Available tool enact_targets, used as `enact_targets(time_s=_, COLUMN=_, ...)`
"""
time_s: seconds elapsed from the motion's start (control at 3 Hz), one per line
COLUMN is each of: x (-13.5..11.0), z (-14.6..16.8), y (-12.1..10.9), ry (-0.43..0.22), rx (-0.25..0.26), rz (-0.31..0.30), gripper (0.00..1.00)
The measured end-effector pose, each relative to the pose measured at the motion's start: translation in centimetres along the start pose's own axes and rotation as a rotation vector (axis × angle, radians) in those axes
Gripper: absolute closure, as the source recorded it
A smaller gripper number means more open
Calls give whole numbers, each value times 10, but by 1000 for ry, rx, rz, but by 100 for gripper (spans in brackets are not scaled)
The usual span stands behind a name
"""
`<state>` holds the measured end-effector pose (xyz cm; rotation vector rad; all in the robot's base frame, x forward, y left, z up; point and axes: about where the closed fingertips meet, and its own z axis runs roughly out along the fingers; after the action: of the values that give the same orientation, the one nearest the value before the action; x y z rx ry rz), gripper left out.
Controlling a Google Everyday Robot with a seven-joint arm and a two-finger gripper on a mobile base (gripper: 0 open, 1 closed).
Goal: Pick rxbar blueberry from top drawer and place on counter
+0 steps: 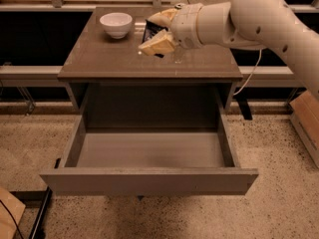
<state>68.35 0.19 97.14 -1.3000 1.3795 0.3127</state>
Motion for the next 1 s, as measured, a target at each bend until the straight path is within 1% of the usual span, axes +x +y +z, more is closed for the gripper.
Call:
enact_targets(time_s=0.33, x=17, z=23, y=-30, ry=37, rx=13, rz=-16, gripper=100)
enact_targets(time_s=0.67, x=40, z=46, y=-53, ry=73, rx=28, rz=-10, gripper=85)
enact_targets(time_s=1.0, x=63, z=65, y=-70, ry=104, rx=40, rz=-9, gripper=64)
